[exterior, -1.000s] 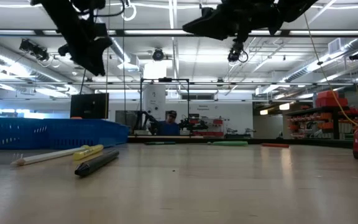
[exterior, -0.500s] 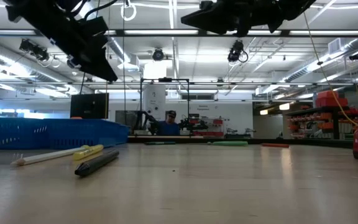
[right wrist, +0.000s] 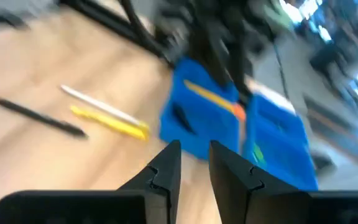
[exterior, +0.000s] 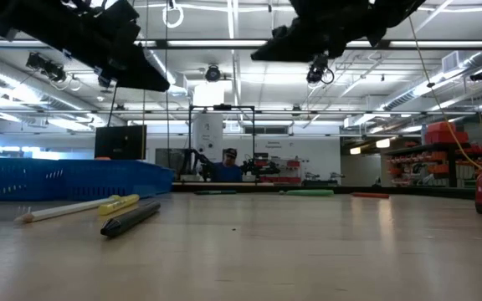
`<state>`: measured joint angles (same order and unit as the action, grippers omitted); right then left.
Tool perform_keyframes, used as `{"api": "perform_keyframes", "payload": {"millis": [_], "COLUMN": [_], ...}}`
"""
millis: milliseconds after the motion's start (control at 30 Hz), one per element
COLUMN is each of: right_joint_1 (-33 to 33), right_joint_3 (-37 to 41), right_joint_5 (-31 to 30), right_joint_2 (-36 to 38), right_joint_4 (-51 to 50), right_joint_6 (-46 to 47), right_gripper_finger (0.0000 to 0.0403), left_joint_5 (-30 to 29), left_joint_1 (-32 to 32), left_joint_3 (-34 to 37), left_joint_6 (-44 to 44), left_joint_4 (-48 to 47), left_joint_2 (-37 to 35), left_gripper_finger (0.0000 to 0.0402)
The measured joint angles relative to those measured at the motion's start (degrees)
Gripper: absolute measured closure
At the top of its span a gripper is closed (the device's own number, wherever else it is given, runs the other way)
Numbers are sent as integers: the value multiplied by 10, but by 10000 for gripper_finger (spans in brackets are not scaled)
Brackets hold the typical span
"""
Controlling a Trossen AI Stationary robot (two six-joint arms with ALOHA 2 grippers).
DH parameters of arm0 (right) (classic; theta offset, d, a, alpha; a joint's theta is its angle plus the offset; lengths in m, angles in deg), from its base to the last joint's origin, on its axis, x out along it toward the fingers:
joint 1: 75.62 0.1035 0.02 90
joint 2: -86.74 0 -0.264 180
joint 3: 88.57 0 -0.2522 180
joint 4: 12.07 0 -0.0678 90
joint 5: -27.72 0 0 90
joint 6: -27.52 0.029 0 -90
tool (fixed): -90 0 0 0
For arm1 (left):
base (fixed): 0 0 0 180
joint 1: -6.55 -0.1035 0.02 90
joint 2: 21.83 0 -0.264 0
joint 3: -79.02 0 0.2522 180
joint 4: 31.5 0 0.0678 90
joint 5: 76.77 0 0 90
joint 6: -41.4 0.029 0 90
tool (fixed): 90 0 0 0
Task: Sort crayons/erasers/pens/pencils in bins
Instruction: Put the green crayon into the top left blue bin
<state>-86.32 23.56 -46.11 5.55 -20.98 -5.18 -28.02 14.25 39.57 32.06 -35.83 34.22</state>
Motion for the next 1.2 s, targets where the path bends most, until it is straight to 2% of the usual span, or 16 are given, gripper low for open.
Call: {"api": "perform_keyframes", "payload": {"millis": [133,233,367,500,667,900,1200], "right_joint_1": [-6,-22,-54,-83,-105,-133,-179], "right_joint_3": [0,-5,-47,-128,-253,-395,-541], "right_joint_5": [-108,-136,-136,-136,-125,-103,-36], "right_joint_2": [-6,-23,-82,-171,-278,-377,-483], "right_joint_4": [-12,5,6,-23,-109,-232,-371], "right_joint_6": [25,30,40,24,-24,-110,-123], "right_gripper_finger": [315,315,315,315,315,315,315], "left_joint_5": [-1,-10,-12,-11,-12,-7,-5], "left_joint_1": [5,3,2,2,8,9,9], "left_joint_3": [0,0,0,0,0,0,0], "left_joint_6": [11,23,26,26,27,31,31], "left_joint_4": [1,16,30,30,26,17,9], "left_joint_2": [0,0,0,0,0,1,2], "left_gripper_finger": [288,289,291,290,288,291,291]}}
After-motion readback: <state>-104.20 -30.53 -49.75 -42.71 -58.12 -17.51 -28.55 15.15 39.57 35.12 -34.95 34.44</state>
